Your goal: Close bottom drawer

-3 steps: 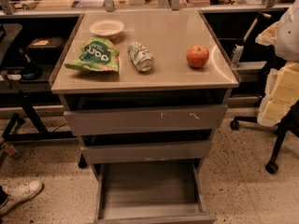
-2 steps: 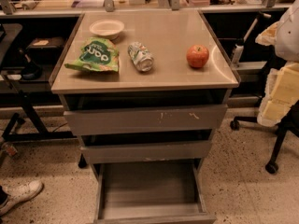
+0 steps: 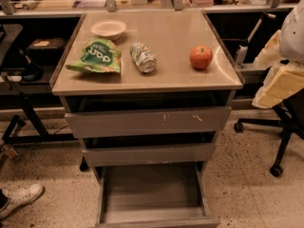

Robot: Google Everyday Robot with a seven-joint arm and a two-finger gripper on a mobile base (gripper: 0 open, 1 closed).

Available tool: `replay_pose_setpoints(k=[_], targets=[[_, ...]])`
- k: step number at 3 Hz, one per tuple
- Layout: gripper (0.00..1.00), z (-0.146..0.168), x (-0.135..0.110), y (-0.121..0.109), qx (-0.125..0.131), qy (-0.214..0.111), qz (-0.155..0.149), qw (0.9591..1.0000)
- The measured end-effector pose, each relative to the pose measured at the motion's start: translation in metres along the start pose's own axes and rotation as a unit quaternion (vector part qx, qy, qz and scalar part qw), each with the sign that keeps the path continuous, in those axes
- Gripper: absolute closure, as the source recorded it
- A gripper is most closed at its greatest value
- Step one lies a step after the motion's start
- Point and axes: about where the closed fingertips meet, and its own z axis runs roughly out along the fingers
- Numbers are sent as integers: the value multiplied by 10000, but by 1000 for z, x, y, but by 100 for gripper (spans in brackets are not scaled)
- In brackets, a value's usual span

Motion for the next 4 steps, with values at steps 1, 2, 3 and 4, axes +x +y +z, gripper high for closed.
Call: replay_pose_setpoints(k=[1,2,3,4], targets=[[66,0,0,0,0,0,0,10000],[89,0,0,0,0,0,0,10000],[100,0,0,0,1,0,0,10000],[100,0,0,0,1,0,0,10000]])
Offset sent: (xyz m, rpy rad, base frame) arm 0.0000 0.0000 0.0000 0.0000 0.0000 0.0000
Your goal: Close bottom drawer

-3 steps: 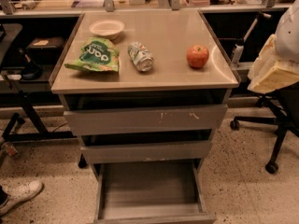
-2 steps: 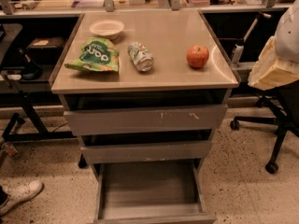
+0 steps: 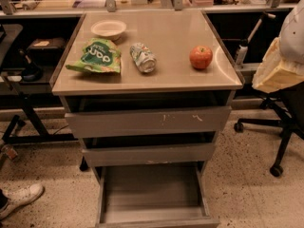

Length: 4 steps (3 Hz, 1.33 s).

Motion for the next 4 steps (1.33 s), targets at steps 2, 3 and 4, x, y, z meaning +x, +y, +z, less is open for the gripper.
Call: replay_pose_setpoints(k=[2,3,4], targets=[[100,80,14,49,-226,31,9,9997],[100,149,34,78,-474,150,110,9987],[100,171,45,100,-686,266,113,9972]])
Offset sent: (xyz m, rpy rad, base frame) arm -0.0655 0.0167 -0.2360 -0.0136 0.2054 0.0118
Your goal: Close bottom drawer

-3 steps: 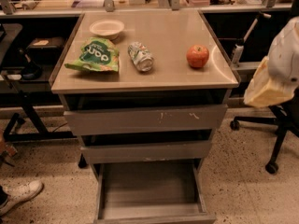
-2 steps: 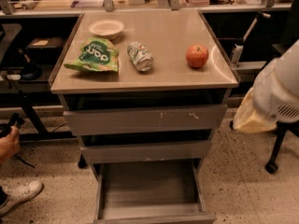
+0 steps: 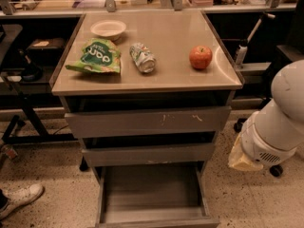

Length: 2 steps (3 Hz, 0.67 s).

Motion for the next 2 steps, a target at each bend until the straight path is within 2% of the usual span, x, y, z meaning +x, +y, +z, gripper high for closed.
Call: replay_pose_setpoints(k=[1,2], targets=[[100,0,0,0,0,0,0,10000],[100,26,3,12,-193,-164,15,9997]])
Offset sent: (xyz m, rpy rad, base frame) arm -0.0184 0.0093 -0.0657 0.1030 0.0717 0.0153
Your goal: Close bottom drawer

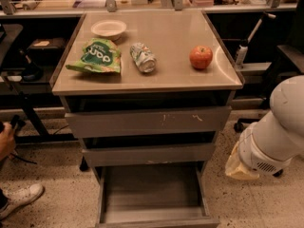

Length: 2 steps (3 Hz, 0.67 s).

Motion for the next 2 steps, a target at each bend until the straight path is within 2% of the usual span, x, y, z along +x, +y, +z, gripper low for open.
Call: replay_pose_setpoints(k=[1,2], targets=[[100,64,7,15,-331,-48,74,9994],[100,176,25,9,-654,82,421,9969]])
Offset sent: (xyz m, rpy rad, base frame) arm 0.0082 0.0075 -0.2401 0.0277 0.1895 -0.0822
